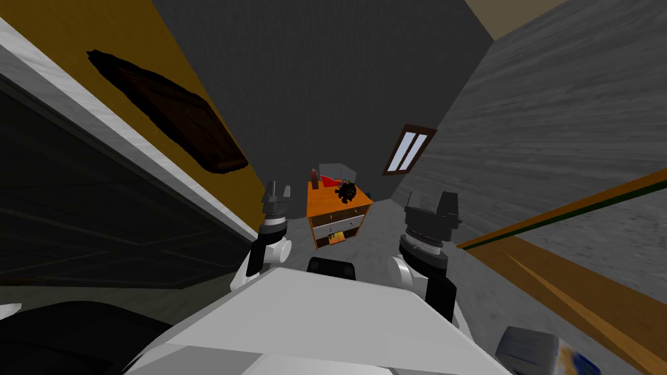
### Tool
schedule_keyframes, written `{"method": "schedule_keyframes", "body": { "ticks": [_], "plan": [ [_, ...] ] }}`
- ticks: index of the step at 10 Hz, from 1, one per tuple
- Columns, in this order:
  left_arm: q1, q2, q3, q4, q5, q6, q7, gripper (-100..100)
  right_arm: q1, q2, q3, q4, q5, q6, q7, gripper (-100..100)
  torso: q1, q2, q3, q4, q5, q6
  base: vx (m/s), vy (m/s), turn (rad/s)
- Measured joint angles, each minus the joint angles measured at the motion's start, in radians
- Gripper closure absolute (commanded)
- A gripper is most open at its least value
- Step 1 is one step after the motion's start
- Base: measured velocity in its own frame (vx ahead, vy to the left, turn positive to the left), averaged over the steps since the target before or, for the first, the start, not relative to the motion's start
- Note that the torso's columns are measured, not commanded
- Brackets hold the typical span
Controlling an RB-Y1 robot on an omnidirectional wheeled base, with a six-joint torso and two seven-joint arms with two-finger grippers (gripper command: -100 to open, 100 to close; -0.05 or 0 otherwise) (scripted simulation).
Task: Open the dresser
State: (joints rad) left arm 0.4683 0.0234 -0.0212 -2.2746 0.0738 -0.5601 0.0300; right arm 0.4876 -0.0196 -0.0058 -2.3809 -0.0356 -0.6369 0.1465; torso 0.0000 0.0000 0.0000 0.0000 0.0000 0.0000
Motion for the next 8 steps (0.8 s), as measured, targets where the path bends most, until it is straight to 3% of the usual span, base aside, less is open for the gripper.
{"method": "schedule_keyframes", "body": {
  "ticks": [2,8],
  "plan": [
    [0.000,0.000,0.000,0.000,0.000,0.000,0.000,0,0.000,0.000,0.000,0.000,0.000,0.000,0.000,0,0.000,0.104,-0.209,0.105,0.000,0.000,0.000,0.000,0.000],
    [0.000,0.000,0.000,0.000,0.000,0.000,0.000,0,0.000,0.000,0.000,0.000,0.000,0.000,0.000,0,0.000,0.544,-1.087,0.544,0.000,0.000,0.000,0.000,0.000]
  ]
}}
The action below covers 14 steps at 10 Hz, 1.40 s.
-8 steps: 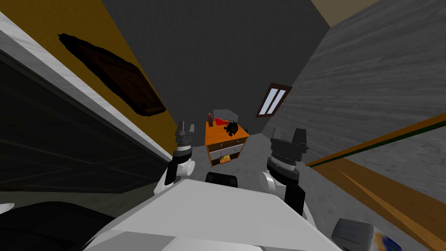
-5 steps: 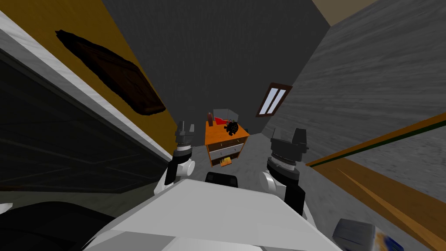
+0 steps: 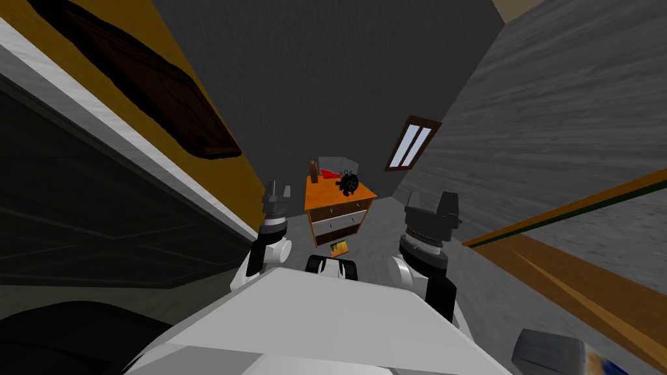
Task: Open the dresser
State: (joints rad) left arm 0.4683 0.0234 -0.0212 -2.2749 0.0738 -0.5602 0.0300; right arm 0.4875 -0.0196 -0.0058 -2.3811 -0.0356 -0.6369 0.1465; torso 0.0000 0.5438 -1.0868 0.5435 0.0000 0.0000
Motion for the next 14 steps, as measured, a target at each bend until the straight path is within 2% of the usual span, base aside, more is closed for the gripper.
{"method": "schedule_keyframes", "body": {
  "ticks": [1,2,4,8,11,14],
  "plan": [
    [0.000,0.000,0.000,0.000,0.000,0.000,0.000,0,0.000,0.000,0.000,0.000,0.000,0.000,0.000,0,0.000,0.074,-0.148,0.074,0.000,0.000,0.000,0.000,0.000],
    [0.000,0.000,0.000,0.000,0.000,0.000,0.000,-100,0.000,0.000,0.000,0.000,0.000,0.000,0.000,0,0.000,0.148,-0.295,0.148,0.000,0.000,0.010,-0.019,0.002],
    [-0.006,0.041,0.002,0.030,0.001,-0.016,0.004,-100,0.000,0.000,0.000,0.000,0.000,0.000,0.000,0,-0.001,0.190,-0.384,0.190,0.000,0.000,0.020,-0.036,0.007],
    [-0.034,0.100,0.013,0.126,0.006,-0.071,0.018,-100,0.000,0.000,0.000,0.000,0.000,0.000,0.000,0,0.000,0.194,-0.389,0.194,0.000,0.000,0.026,-0.046,0.006],
    [-0.047,0.129,0.021,0.200,0.011,-0.123,0.033,-100,0.000,0.000,0.000,0.000,0.000,0.000,0.000,0,0.000,0.194,-0.389,0.194,0.000,0.000,0.031,-0.055,0.007],
    [-0.067,0.140,0.025,0.274,0.012,-0.165,0.041,-100,0.000,0.000,0.000,0.000,0.000,0.000,0.000,0,0.000,0.194,-0.389,0.194,0.000,0.000,0.026,-0.046,0.006]
  ]
}}
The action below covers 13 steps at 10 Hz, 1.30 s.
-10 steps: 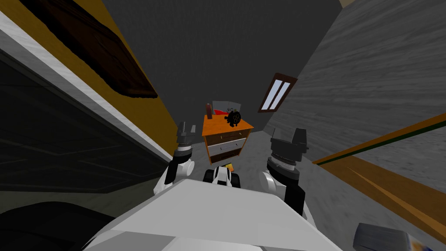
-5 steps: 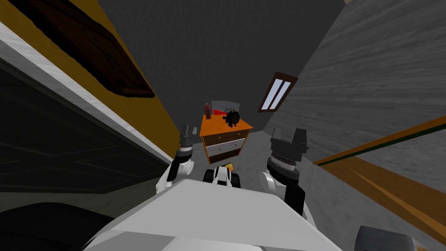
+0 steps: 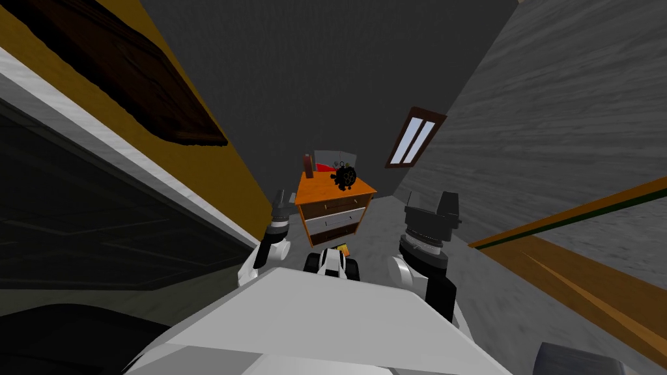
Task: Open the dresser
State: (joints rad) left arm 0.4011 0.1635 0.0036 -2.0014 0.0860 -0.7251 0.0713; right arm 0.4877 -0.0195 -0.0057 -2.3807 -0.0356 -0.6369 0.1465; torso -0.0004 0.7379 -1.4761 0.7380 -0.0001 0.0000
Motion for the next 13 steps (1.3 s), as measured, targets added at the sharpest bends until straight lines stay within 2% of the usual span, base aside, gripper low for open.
{"method": "schedule_keyframes", "body": {
  "ticks": [13],
  "plan": [
    [-0.078,0.029,0.030,0.327,0.014,-0.201,0.047,-100,0.000,0.000,0.000,0.000,0.000,0.000,0.000,0,0.001,-0.001,0.000,-0.001,0.001,0.001,0.025,-0.044,0.005]
  ]
}}
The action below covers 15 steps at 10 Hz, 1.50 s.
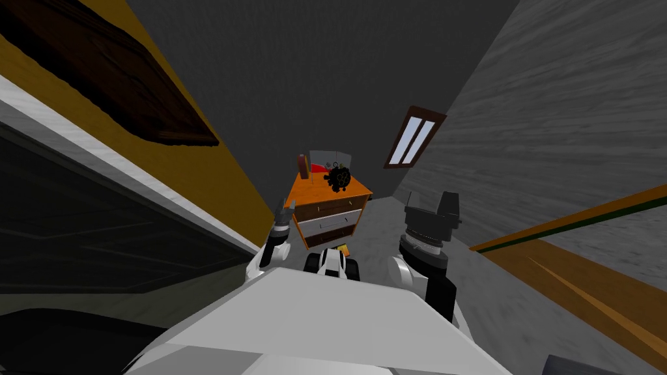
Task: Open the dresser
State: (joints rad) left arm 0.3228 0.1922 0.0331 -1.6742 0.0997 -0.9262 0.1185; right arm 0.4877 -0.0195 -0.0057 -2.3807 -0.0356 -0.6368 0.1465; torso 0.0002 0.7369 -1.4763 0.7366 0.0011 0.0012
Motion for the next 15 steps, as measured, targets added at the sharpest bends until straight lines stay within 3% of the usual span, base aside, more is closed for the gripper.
{"method": "schedule_keyframes", "body": {
  "ticks": [7,15],
  "plan": [
    [-0.043,0.010,0.021,0.157,0.008,-0.119,0.023,-100,0.000,0.000,0.000,0.000,0.000,0.000,0.000,0,0.003,-0.015,-0.007,-0.010,0.007,0.005,0.021,-0.039,0.002],
    [-0.075,0.016,0.035,0.279,0.017,-0.183,0.043,-100,0.000,0.000,0.000,0.000,0.000,0.000,0.000,0,0.004,-0.014,-0.007,-0.011,0.008,0.005,0.015,-0.027,0.006]
  ]
}}
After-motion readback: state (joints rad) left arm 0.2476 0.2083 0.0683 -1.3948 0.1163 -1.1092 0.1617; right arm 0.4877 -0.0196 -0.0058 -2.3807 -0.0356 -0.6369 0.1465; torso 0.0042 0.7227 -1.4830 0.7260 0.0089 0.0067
